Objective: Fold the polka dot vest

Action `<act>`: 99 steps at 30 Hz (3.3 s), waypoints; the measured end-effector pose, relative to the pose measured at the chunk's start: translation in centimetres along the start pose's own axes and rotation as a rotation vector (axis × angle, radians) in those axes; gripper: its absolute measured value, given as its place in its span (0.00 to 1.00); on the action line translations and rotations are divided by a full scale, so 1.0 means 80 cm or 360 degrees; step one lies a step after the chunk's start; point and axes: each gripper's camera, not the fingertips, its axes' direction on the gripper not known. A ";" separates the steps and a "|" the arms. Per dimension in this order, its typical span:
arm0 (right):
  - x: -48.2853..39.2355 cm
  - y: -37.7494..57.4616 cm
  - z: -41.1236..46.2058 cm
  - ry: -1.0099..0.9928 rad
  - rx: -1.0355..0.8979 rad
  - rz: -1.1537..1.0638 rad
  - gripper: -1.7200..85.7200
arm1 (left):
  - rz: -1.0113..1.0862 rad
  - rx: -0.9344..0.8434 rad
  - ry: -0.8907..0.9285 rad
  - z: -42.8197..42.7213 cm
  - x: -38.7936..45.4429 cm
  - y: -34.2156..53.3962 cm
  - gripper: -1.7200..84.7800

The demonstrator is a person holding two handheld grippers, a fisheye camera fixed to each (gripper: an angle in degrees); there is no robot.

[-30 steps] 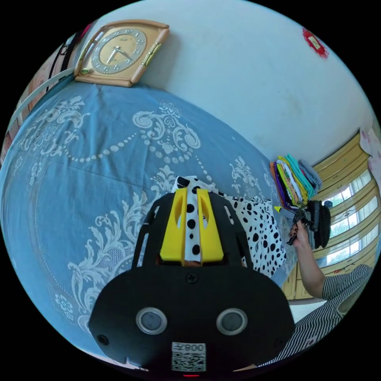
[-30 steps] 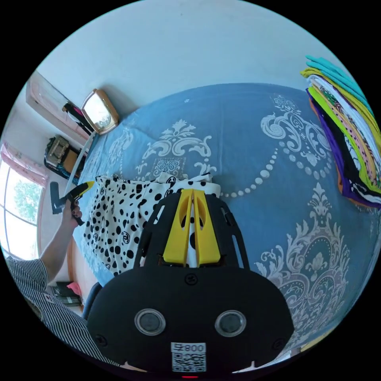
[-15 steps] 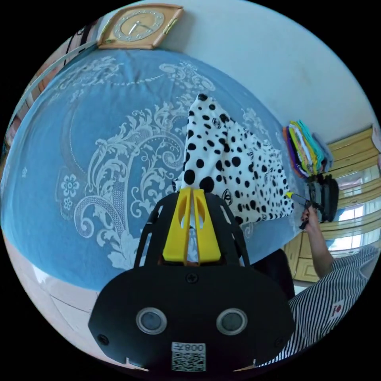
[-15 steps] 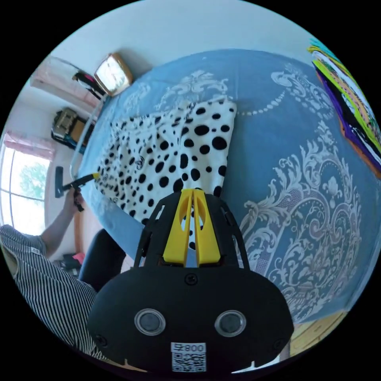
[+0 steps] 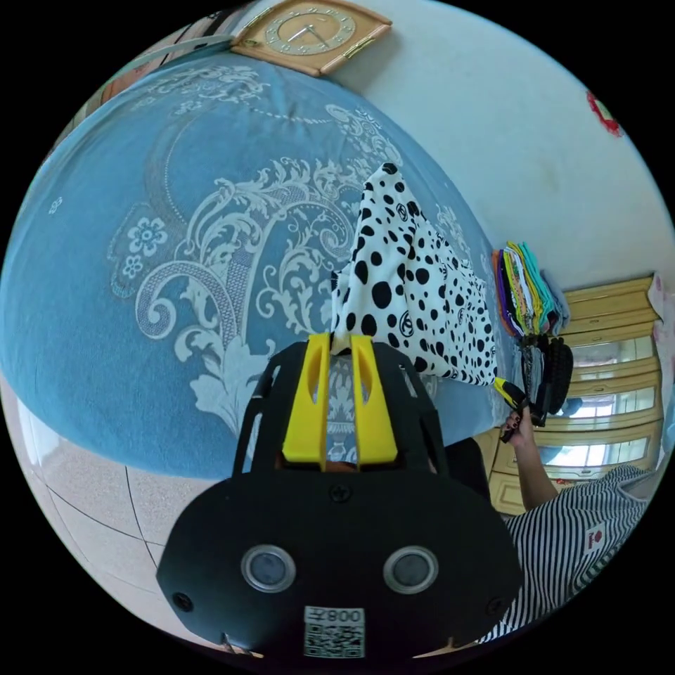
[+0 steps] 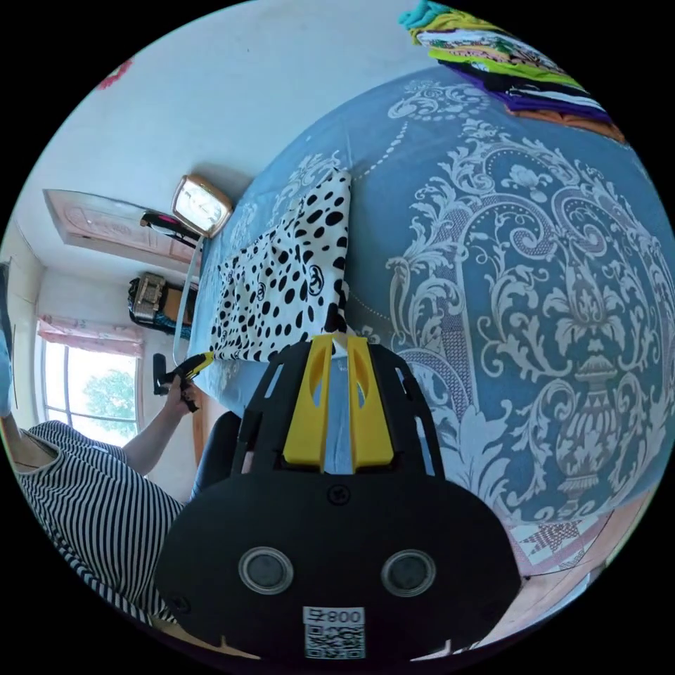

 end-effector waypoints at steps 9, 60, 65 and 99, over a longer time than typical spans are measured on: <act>0.012 0.039 0.044 0.0047 -0.0136 -0.0084 0.03 | 0.0027 0.0061 0.0052 0.003 0.030 0.026 0.04; 0.069 -0.070 0.221 -0.0656 0.0007 0.0251 0.09 | 0.1125 -0.0165 0.0273 0.508 0.661 0.168 0.04; 0.065 -0.117 0.233 -0.0762 0.0027 0.0336 0.10 | 0.1134 -0.0174 0.0296 0.524 0.663 0.180 0.04; -0.171 -0.454 0.118 -0.0470 -0.0043 0.0155 0.05 | 0.1228 -0.0271 0.0486 0.459 0.577 0.196 0.04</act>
